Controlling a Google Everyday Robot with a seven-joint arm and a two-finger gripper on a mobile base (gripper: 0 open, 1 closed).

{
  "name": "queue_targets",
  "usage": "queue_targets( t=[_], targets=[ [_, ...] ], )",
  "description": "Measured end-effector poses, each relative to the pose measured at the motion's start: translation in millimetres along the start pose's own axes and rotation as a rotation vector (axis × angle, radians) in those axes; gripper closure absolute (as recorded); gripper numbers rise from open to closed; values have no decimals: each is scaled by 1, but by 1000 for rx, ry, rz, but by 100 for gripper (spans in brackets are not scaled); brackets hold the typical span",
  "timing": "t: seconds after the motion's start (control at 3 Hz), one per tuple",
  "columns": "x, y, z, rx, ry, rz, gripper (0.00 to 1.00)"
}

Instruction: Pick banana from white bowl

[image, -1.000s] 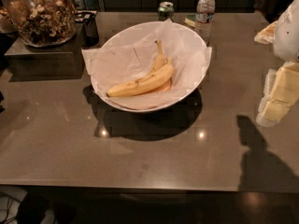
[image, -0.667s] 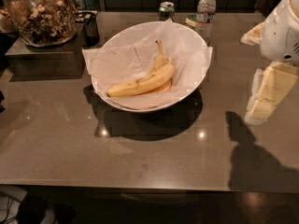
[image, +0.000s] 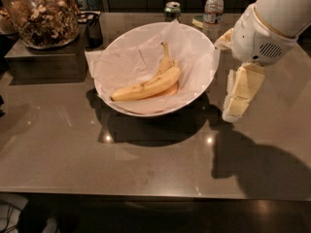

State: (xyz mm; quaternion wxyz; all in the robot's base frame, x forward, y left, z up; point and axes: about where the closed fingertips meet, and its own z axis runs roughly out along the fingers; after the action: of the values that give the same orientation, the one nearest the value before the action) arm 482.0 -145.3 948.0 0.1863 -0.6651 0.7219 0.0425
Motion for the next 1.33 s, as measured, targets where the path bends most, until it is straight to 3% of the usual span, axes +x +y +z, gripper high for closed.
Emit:
queue_targets(
  t=[0.33,0.67,1.33],
  targets=[
    [-2,-1,-5,5,-7,10,0],
    [-17,-3,0,-22,-44,-25,0],
    [-70,-12,28,-106,-203,-137,0]
  ],
)
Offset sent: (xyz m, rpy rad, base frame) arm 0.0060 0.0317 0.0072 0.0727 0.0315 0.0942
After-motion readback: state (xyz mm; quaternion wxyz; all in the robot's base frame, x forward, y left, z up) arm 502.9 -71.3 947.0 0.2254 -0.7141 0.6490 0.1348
